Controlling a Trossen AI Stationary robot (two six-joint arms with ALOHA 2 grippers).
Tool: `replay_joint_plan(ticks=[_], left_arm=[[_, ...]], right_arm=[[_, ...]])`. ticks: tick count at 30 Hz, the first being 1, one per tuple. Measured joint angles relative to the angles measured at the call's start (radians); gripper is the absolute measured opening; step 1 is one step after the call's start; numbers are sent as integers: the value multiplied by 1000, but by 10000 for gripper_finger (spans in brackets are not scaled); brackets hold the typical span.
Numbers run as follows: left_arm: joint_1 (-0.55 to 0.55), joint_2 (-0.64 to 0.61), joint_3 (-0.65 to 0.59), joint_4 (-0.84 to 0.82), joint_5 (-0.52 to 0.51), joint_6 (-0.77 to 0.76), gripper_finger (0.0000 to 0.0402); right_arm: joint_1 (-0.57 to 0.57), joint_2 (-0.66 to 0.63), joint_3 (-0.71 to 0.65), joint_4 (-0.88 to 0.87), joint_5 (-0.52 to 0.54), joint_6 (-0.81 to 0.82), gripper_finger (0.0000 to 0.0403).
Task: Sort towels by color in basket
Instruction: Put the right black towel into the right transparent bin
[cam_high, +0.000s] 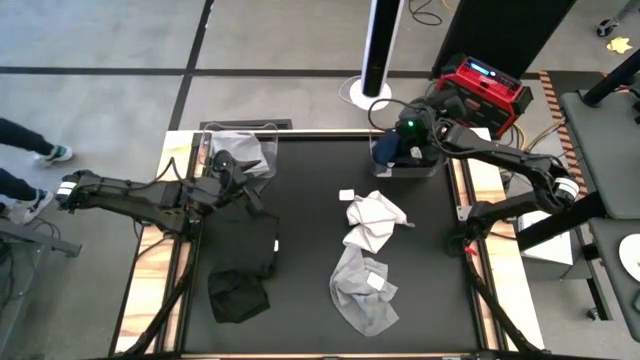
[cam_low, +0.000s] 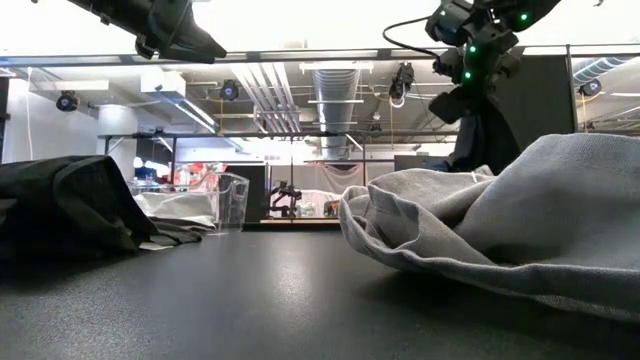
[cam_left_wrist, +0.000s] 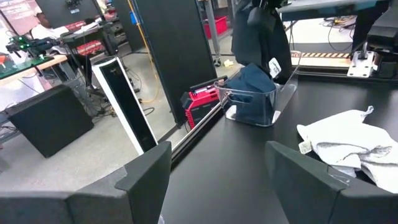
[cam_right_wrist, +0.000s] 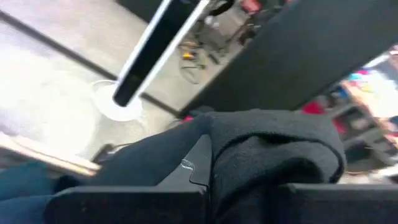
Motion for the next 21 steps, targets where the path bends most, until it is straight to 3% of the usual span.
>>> replay_joint_plan(ticks=[15,21], left_arm=[[0,0,-12,-15,0,-8,245],[0,0,-20,-15,0,-15,245]], right_arm=[[-66,-2,-2,-1,-413,114,9],[-82,-2,-2,0,-526,161,9]])
